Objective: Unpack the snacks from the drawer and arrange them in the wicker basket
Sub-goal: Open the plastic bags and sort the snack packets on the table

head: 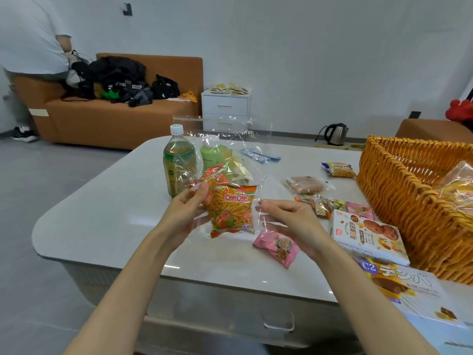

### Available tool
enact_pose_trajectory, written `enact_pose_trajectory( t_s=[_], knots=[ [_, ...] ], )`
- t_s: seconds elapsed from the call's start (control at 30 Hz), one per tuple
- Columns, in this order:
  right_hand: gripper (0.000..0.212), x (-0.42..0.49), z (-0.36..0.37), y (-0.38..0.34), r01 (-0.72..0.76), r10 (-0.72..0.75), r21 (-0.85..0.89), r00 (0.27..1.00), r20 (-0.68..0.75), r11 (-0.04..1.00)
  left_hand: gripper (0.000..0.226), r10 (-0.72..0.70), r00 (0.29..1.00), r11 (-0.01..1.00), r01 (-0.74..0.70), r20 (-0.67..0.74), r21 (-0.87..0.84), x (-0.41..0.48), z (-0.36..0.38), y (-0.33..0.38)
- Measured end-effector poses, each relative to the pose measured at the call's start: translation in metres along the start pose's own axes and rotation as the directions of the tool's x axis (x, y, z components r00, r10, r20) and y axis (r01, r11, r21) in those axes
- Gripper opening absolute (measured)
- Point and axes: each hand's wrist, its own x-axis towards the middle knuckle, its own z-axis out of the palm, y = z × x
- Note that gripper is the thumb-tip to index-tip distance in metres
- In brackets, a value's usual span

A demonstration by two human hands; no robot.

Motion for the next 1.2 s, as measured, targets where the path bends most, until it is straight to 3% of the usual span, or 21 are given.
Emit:
enact_pose_trajectory(
  t_s=[0.13, 0.2, 0.3, 0.4, 0.43, 0.5, 0.57, 0.67, 0.77, 0.83, 0.9, 1.0, 1.1, 1.2],
  knots=[
    [0.006, 0.005, 0.004, 0.007, -0.143, 0.152, 0.246, 0.988, -0.018, 0.959, 0.055, -0.003, 0.999, 1.0, 0.002, -0.035, -0.014, -0.002, 0.001, -0.004],
    [0.007, 0.005, 0.003, 0.007, -0.125, 0.135, 0.192, 0.99, -0.042, 0.973, 0.045, 0.001, 1.0, 1.0, -0.002, -0.016, -0.022, -0.002, -0.001, -0.004],
    [0.022, 0.0, 0.001, 0.002, -0.063, 0.061, -0.025, 0.996, -0.069, 0.998, 0.031, 0.008, 0.999, 1.0, -0.007, 0.044, -0.023, -0.004, -0.001, 0.001],
    [0.039, -0.001, -0.003, 0.0, -0.05, 0.069, -0.335, 0.997, 0.044, 0.941, 0.04, 0.027, 0.999, 0.988, -0.034, 0.047, 0.153, -0.007, -0.004, 0.005],
    [0.05, 0.0, -0.003, 0.0, -0.039, 0.082, -0.342, 0.99, 0.111, 0.939, 0.047, 0.019, 0.997, 0.972, -0.037, 0.077, 0.233, -0.008, -0.006, 0.006],
    [0.064, 0.002, -0.003, -0.003, -0.027, 0.045, -0.095, 0.98, 0.191, 0.995, 0.057, -0.068, 0.977, 0.935, -0.008, 0.201, 0.356, -0.013, -0.008, 0.008],
    [0.053, 0.003, -0.002, -0.008, 0.01, -0.039, 0.145, 0.979, 0.199, 0.989, 0.056, -0.128, 0.954, 0.903, -0.002, 0.273, 0.43, -0.016, -0.006, 0.009],
    [0.037, 0.001, 0.005, -0.011, 0.16, -0.165, 0.088, 0.984, 0.063, 0.983, 0.038, 0.061, 0.981, 0.869, -0.144, 0.186, 0.474, -0.016, 0.001, 0.011],
    [0.023, 0.001, 0.011, -0.011, 0.263, -0.25, 0.13, 0.963, -0.104, 0.956, 0.032, 0.279, 0.96, 0.856, -0.264, 0.033, 0.445, -0.016, 0.001, 0.01],
    [0.018, 0.002, 0.016, -0.008, 0.238, -0.221, 0.113, 0.965, -0.142, 0.965, 0.032, 0.384, 0.92, 0.813, -0.299, -0.074, 0.499, -0.015, -0.002, 0.007],
    [0.012, 0.004, 0.018, -0.006, 0.192, -0.176, 0.089, 0.97, -0.168, 0.977, 0.029, 0.38, 0.913, 0.834, -0.27, -0.146, 0.482, -0.012, -0.003, 0.004],
    [0.022, 0.003, 0.017, -0.003, 0.103, -0.1, 0.089, 0.994, -0.044, 0.991, 0.025, 0.298, 0.943, 0.871, -0.206, -0.148, 0.446, -0.01, -0.001, 0.002],
    [0.046, 0.001, 0.018, 0.0, 0.05, -0.043, -0.06, 0.991, 0.125, 0.997, 0.024, 0.351, 0.929, 0.833, -0.254, -0.115, 0.49, -0.011, 0.002, 0.002],
    [0.018, 0.0, 0.025, 0.003, 0.139, -0.119, -0.2, 0.987, 0.112, 0.97, 0.02, 0.383, 0.921, 0.834, -0.312, -0.072, 0.455, -0.014, 0.01, 0.0]
  ],
)
